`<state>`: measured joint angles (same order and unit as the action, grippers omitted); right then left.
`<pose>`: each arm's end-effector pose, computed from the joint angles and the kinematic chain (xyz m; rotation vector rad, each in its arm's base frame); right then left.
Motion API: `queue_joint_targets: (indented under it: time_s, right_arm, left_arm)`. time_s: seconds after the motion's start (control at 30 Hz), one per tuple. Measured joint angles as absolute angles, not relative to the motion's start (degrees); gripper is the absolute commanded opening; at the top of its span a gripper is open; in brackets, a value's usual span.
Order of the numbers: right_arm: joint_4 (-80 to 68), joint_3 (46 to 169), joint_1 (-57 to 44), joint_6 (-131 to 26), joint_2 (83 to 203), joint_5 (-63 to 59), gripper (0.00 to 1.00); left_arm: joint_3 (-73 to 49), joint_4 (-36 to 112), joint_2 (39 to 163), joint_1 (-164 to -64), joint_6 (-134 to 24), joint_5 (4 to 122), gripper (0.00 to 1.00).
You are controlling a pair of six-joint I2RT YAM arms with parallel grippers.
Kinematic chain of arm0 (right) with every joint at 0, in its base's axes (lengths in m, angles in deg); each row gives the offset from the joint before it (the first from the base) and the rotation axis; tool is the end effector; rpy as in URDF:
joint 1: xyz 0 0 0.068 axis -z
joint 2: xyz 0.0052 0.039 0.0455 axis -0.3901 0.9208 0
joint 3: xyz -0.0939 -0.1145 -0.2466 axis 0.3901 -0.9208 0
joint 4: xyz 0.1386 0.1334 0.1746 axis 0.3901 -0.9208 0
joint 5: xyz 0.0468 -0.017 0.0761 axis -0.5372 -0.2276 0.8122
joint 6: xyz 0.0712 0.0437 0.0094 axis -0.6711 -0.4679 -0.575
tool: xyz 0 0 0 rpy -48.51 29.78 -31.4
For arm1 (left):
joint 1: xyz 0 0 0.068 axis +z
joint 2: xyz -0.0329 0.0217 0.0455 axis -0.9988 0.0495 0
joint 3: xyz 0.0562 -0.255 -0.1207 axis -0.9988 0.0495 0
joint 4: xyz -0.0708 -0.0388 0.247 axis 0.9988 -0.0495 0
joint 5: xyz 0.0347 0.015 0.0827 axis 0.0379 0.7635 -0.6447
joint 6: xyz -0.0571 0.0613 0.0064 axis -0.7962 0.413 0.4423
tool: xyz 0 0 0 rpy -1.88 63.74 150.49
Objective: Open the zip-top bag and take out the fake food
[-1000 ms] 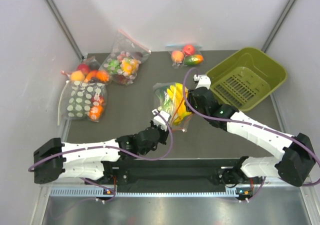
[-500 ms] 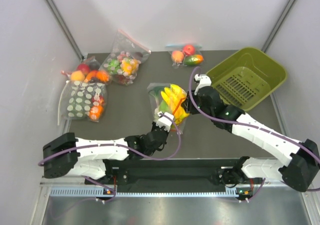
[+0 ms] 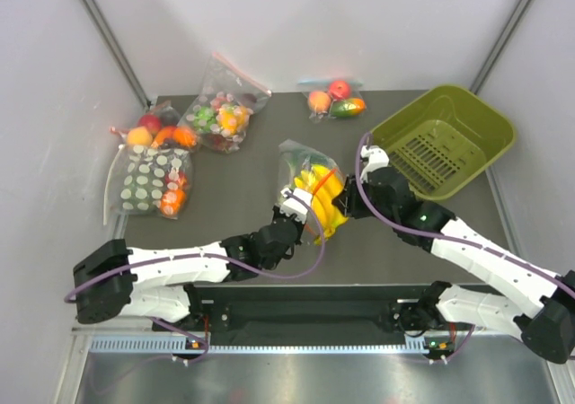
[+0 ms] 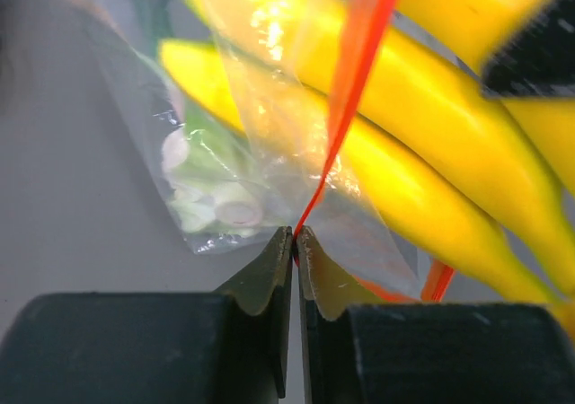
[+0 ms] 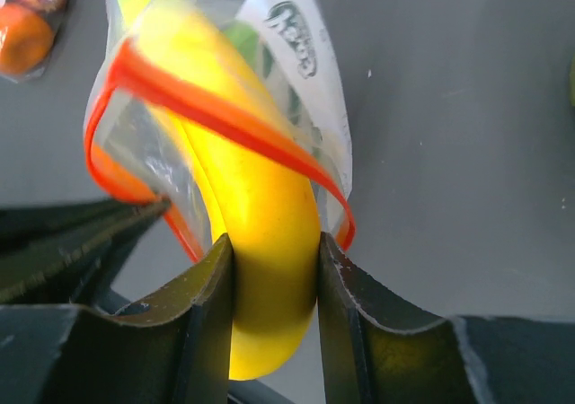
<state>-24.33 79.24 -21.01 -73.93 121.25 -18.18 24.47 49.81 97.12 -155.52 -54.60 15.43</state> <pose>0.1903 0.1684 0.2881 -0.2053 2.1475 0.5951 0.1487 -0.2482 0.2362 0.4821 1.8115 -0.2920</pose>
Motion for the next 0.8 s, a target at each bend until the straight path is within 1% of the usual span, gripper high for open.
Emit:
queue_joint_targets:
  time_s: [0.37, 0.8]
  right_arm:
    - [-29.5, 76.2, -21.2, -73.7, 115.8, -14.9, 0.0]
    - [-38.6, 76.0, -21.2, -70.1, 110.9, -8.6, 0.0]
  left_arm:
    - [24.4, 50.2, 96.6, -150.3, -53.4, 18.2, 0.07]
    - [21.1, 50.2, 96.6, -145.5, -51.9, 21.4, 0.06]
